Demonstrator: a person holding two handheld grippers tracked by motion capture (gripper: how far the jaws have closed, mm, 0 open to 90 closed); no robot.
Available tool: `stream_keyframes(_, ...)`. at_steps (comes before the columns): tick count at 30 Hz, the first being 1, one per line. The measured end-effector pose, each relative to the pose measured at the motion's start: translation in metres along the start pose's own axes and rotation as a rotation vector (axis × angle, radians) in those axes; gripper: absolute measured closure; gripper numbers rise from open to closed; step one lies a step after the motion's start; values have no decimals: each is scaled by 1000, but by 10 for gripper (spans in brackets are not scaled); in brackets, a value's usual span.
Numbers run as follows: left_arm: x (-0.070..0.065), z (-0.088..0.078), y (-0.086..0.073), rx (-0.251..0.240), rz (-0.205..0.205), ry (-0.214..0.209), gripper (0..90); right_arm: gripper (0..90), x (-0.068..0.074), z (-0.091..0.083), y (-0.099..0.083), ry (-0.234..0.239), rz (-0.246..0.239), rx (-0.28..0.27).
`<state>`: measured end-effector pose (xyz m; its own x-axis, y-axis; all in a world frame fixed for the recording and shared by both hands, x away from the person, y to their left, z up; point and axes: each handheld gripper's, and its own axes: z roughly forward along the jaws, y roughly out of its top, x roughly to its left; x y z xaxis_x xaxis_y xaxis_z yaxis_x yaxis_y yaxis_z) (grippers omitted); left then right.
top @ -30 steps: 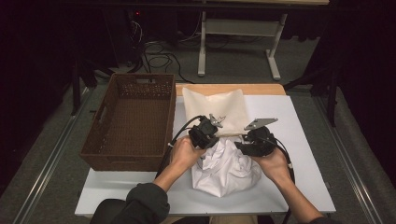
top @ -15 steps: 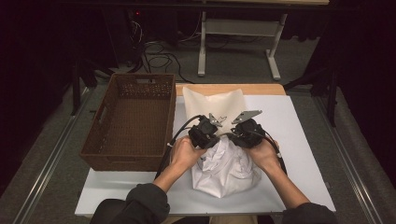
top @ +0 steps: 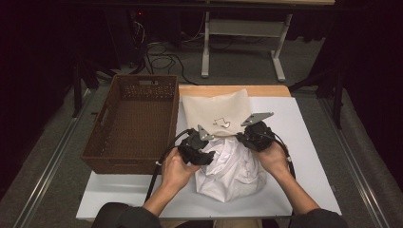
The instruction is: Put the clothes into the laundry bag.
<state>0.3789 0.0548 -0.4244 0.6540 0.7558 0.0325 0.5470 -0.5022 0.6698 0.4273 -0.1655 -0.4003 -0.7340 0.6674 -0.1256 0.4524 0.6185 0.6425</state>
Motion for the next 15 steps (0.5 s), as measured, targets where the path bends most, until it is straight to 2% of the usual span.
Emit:
stream_keyframes(1,1,0,-3,8,-22,-4,438,881,0,0,0,0,0,0)
stream_keyframes(2,4,2,-7,20,-75,-17,425,881,0,0,0,-1,1,1)
stream_keyframes(4,7,6,-13,41,-138,-39,413,881,0,-2,0,-1,0,6)
stream_keyframes(7,10,15,-19,54,-193,-71,416,881,-2,-5,-1,4,7,5)
stream_keyframes(9,14,23,-23,57,-233,-132,456,880,-3,-6,-2,11,19,2)
stream_keyframes(12,20,32,-25,54,-247,-184,633,880,-2,-5,-1,17,16,-3)
stream_keyframes(13,21,33,-24,48,-241,-186,685,880,-1,-5,0,19,14,-8)
stream_keyframes(14,21,33,-24,24,-227,-204,729,879,0,-5,0,20,14,-10)
stream_keyframes(15,19,31,-23,-3,-208,-202,774,880,1,-4,1,25,13,-10)
